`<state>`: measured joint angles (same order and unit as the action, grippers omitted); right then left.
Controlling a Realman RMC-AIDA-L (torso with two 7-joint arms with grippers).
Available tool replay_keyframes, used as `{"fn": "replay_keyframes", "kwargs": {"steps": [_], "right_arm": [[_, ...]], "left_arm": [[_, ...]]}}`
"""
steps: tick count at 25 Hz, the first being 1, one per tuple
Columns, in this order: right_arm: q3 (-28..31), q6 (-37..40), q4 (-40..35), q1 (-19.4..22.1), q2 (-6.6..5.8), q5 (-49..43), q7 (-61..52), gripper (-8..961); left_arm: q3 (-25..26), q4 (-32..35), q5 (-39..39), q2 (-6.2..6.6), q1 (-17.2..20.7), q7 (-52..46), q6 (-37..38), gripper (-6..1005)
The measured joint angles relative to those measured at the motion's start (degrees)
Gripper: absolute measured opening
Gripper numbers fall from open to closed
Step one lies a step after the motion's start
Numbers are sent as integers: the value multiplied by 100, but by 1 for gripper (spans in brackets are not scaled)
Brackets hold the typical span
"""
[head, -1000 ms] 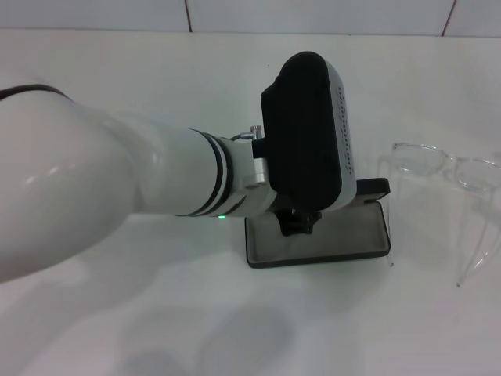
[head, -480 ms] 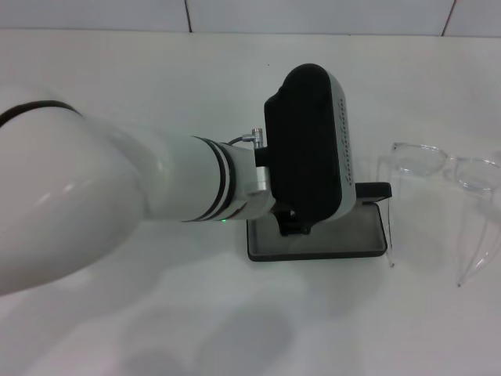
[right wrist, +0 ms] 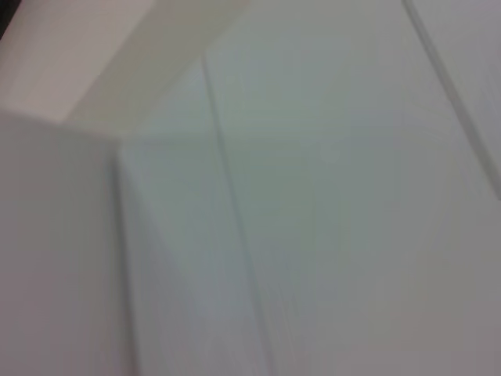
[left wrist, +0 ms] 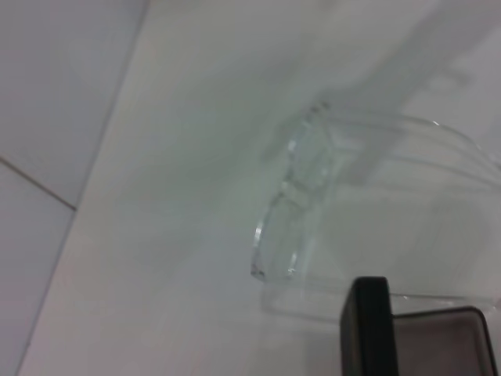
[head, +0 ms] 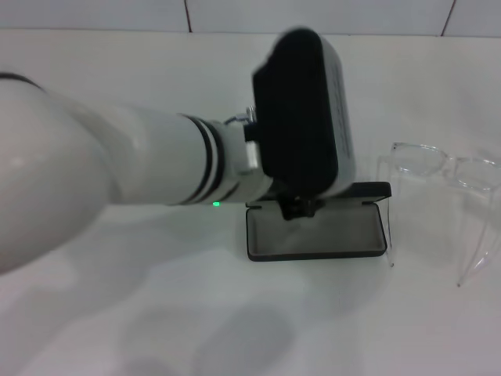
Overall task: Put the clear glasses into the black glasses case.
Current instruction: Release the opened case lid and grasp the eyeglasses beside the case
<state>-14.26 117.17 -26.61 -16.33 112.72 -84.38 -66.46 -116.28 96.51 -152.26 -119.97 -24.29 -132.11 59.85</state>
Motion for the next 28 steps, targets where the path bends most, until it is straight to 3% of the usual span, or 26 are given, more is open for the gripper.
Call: {"fn": "replay_keyframes", "kwargs": {"steps": [3, 8, 10, 11, 12, 13, 15, 18, 24, 28], "right_arm": [[-403, -296, -645, -110, -56, -350, -540, 842], [-1606, -1256, -2850, -374, -209, -1711, -2444, 842], [-1842, -1415, -3434, -507, -236, -2213, -2885, 842], [-2011, -1500, -3834, -678, -263, -2717, -3211, 842], [-2121, -1545, -4075, -830, -290, -3108, -3444, 842], [-2224, -1560, -4215, -1027, -327, -3513, -3665, 842], [-2407, -1571, -4331, -1420, -420, -4274, -4018, 842], [-2683, -1584, -4302, -1897, -488, -5111, -4274, 842], [-3426, -1687, -4072, -2423, -428, -6048, -4526, 840], [-4038, -1919, -3694, -2841, -320, -6460, -4631, 838]], "left_arm": [[288, 260, 386, 2, 97, 14, 63, 373], [876, 610, 1506, 11, 365, 217, 68, 374], [1214, 692, 2371, 16, 569, 663, 85, 374], [1214, 692, 2371, 16, 569, 663, 85, 375], [1646, 684, 3506, 18, 768, 1252, 196, 375], [1764, 666, 3853, 18, 817, 1407, 246, 375], [2207, 482, 4968, 18, 959, 1941, 508, 375], [2424, 270, 5471, 18, 993, 2237, 637, 374], [2494, -153, 5803, 18, 1046, 2611, 692, 374], [2506, -257, 5811, 18, 1130, 2670, 697, 373]]}}
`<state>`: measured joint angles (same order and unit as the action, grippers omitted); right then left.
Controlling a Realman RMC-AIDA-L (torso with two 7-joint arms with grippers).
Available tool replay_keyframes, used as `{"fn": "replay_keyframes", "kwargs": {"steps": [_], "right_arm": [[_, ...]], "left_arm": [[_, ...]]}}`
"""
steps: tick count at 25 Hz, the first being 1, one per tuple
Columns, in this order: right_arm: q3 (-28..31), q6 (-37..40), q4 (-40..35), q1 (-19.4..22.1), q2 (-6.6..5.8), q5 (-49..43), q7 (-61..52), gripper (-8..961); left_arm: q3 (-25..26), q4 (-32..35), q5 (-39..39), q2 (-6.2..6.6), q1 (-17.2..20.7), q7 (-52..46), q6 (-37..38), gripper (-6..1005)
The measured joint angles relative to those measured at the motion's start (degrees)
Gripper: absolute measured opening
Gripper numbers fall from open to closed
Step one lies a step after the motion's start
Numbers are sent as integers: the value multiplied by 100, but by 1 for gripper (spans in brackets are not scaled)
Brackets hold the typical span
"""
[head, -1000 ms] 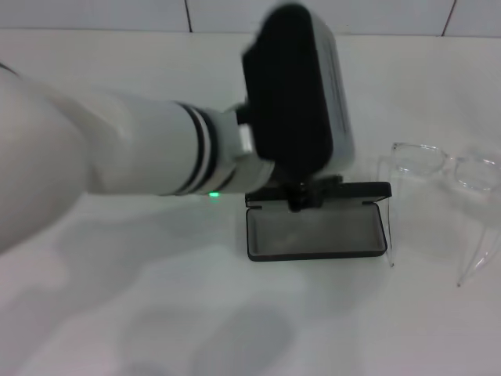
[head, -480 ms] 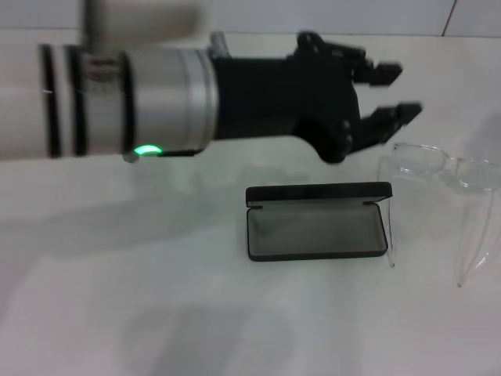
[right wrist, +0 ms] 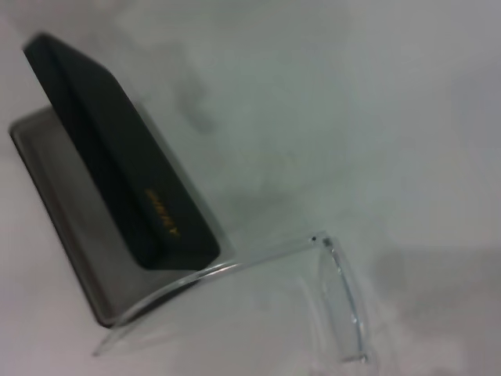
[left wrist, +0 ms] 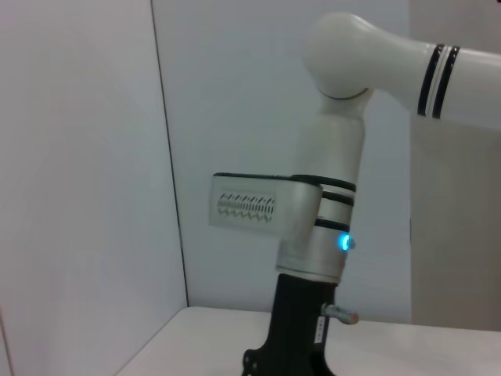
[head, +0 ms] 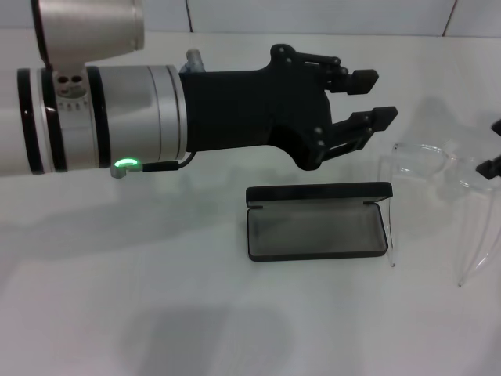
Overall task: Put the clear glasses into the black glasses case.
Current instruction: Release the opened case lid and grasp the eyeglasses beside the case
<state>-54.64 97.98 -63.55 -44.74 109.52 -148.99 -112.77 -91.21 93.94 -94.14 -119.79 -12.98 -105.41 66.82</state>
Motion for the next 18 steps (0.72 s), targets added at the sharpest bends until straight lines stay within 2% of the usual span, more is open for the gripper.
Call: {"fn": "replay_keyframes", "kwargs": {"steps": [5, 12, 18], "right_arm": [[-450, -441, 138, -246, 178, -327, -29, 834], [-572, -800, 768, -484, 226, -596, -21, 827], [-898, -1284, 1081, -517, 355, -839, 3, 821]], "left_arm": [[4, -110, 7, 0, 20, 46, 25, 373], [-18, -156, 19, -6, 87, 64, 31, 372], [3, -277, 92, -5, 98, 75, 33, 371]]}}
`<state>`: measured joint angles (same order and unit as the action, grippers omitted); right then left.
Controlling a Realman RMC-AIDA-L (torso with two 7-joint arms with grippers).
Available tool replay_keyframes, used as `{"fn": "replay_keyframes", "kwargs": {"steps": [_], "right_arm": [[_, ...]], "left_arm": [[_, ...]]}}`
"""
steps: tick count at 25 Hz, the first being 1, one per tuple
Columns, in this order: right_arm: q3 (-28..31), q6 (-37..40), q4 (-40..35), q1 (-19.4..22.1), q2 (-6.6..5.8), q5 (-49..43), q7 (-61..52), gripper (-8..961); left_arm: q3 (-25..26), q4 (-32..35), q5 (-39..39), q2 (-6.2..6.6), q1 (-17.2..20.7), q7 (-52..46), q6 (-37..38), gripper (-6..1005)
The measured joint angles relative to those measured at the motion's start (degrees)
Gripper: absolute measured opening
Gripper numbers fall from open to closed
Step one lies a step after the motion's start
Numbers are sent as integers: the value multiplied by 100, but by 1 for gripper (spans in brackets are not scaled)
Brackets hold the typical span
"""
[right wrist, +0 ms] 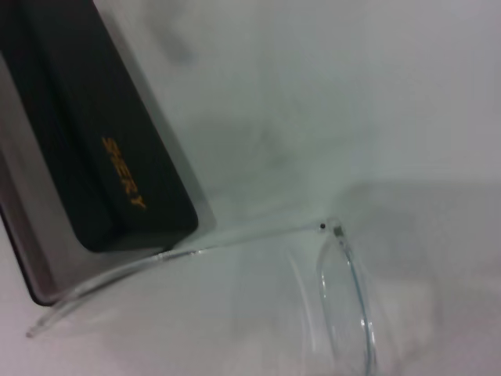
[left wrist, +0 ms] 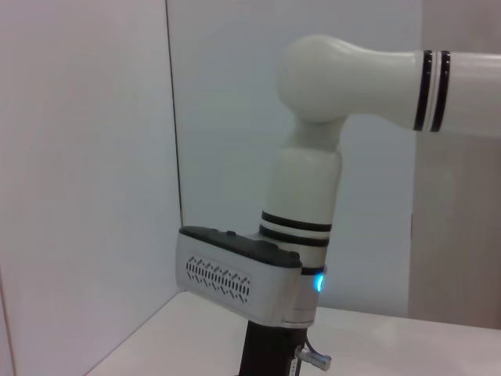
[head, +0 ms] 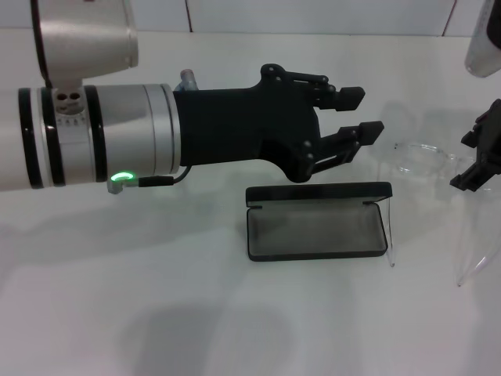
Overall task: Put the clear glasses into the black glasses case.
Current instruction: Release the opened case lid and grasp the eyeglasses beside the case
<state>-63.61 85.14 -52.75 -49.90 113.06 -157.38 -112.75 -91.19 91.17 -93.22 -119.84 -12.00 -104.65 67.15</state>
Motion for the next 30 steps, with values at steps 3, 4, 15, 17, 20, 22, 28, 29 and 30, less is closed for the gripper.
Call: {"fn": "replay_keyframes", "kwargs": {"steps": [3, 4, 15, 17, 20, 22, 28, 29, 30], "right_arm": [[-21, -119, 58, 16, 16, -17, 10, 818], [-18, -150, 91, 21, 16, -12, 20, 817], [19, -285, 235, 0, 82, 29, 167, 574], [19, -301, 237, 7, 84, 40, 181, 539], [19, -359, 239, 12, 86, 55, 184, 433], [17, -385, 239, 17, 90, 73, 184, 380], [-9, -399, 263, 31, 93, 80, 190, 325], [-14, -400, 279, 31, 93, 80, 192, 316], [-17, -400, 293, 32, 93, 80, 192, 307]], "left_arm": [[26, -9, 2, 3, 6, 1, 0, 371], [32, -10, 2, 4, 7, 2, 0, 371], [-15, -20, 4, 5, 52, 6, 0, 370], [-15, -21, 4, 4, 62, 7, 1, 370], [-15, -21, 7, 4, 66, 7, 37, 369], [-14, -21, 7, 2, 66, 7, 74, 369], [-13, -21, 7, -2, 67, 6, 93, 368], [-13, -21, 7, -2, 67, 4, 94, 368], [-13, -21, 7, -3, 68, 4, 95, 368]]}}
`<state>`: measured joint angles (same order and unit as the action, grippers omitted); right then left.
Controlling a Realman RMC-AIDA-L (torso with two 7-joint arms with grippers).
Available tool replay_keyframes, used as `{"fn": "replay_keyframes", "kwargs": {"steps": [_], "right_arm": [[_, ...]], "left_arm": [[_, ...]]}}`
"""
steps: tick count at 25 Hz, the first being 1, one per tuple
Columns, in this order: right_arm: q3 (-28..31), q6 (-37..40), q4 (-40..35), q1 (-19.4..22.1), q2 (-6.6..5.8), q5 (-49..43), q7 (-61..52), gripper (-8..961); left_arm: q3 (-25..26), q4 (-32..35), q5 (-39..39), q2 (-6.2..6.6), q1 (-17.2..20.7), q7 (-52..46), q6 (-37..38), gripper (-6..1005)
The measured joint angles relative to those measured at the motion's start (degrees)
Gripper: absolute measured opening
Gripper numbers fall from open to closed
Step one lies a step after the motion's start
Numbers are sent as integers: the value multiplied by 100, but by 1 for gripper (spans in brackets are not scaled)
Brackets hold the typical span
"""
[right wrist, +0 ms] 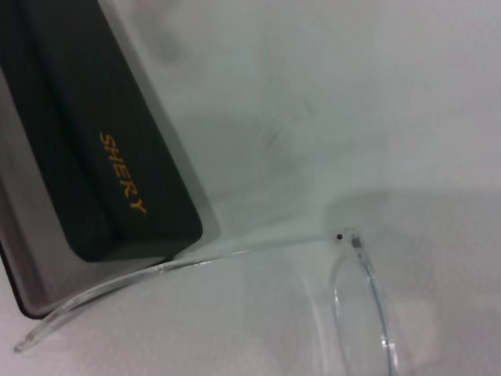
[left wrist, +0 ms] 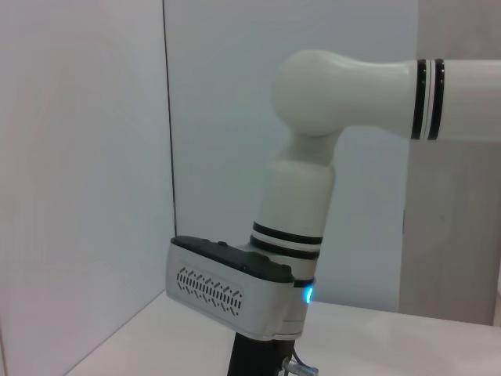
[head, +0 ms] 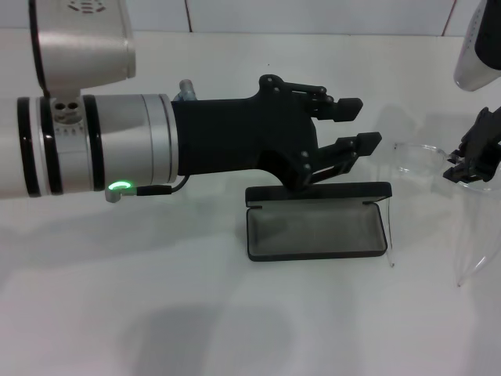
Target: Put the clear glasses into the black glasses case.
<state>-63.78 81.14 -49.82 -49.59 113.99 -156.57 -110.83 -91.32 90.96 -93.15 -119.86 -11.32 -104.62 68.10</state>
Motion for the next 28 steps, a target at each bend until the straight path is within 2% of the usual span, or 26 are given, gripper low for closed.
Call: {"fn": "replay_keyframes", "kwargs": {"steps": [7, 13, 16, 24, 28], "right_arm": [[-12, 13, 2, 4, 0, 0, 45, 243], [-10, 57, -56, 11, 0, -13, 53, 133], [13, 237, -245, 66, 0, -22, 53, 126], [398, 1004, -1911, 801, -14, -2, -11, 117], [1041, 1546, -2752, 1067, -18, 123, 22, 116]], "left_arm": [[0, 0, 0, 1, 30, 0, 11, 368], [18, 17, 0, 5, 96, -16, 64, 367], [36, 51, -1, 7, 181, -19, 71, 367], [53, 62, -1, 8, 174, -3, 144, 366], [56, 55, -1, 8, 143, 56, 159, 365]]}}
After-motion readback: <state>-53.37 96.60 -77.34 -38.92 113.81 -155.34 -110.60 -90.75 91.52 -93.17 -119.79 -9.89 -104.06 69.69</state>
